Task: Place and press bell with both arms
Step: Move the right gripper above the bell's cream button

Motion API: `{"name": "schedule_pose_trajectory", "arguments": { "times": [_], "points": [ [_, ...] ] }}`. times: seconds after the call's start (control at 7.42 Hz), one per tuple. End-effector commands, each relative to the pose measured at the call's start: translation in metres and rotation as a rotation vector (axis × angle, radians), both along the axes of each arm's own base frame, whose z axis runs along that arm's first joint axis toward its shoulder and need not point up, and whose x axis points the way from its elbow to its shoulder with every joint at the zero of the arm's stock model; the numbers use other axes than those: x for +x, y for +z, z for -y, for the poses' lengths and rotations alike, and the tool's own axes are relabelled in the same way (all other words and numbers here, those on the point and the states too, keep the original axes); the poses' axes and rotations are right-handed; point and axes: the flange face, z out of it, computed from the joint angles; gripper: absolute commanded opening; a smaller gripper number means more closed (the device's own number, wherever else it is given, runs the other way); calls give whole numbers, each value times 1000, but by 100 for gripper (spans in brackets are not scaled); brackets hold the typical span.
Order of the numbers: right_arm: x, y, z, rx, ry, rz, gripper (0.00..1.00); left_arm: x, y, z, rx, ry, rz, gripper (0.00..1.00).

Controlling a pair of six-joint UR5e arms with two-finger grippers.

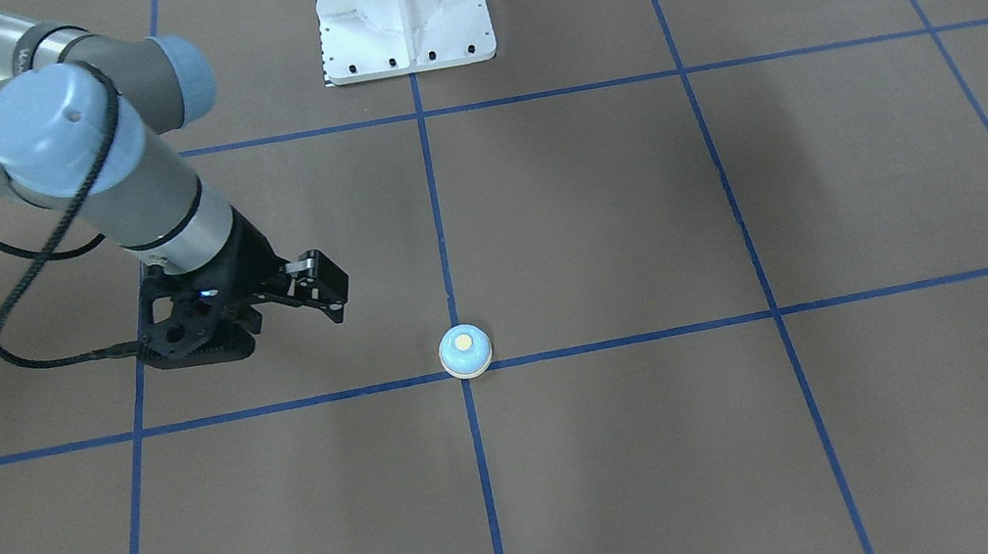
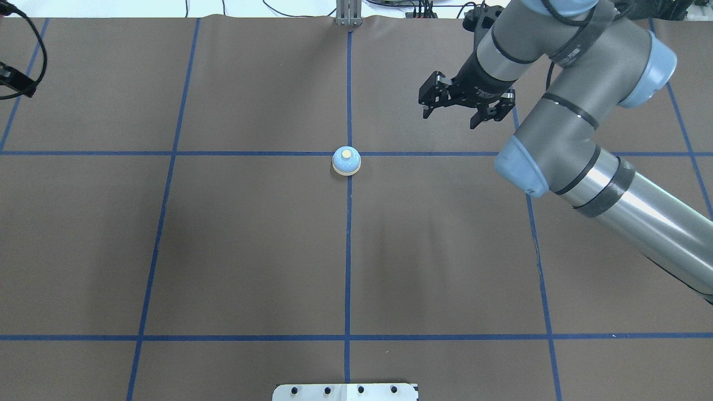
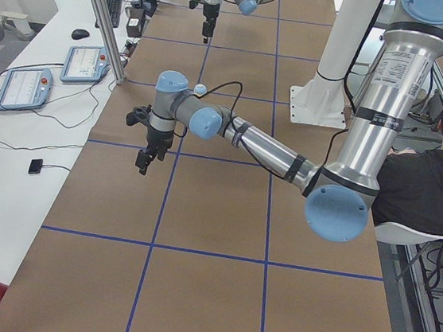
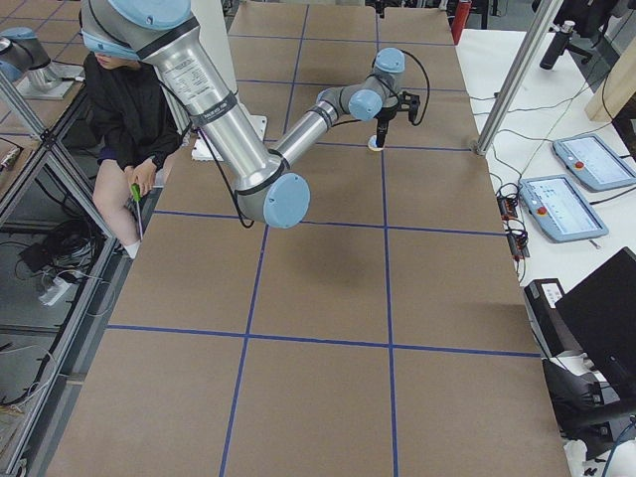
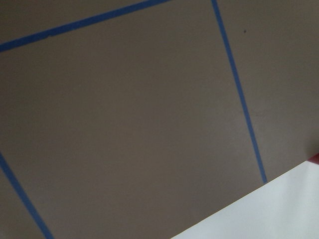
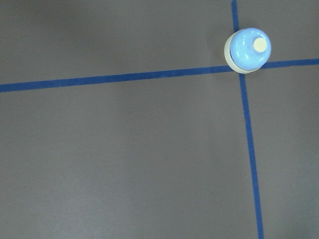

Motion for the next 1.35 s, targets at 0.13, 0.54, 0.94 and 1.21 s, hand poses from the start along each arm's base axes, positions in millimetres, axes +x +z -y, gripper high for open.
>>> {"name": "schedule_pose_trajectory", "arguments": {
  "times": [0.13,0.54,0.94,1.21],
  "points": [
    [-86,-55,28,-45,6,-41,1,-23,23,-37,-1,-5,3,100],
    [-128,-64,21,-30,-13,-84,0,-25,24,-36,-4,-10,4,100],
    [-152,-52,19,-27,-24,-118,0,-25,27,-36,-9,-11,5,100],
    [-168,-35,21,-19,-31,-114,0,-25,28,-36,-12,-12,6,100]
  ]
}}
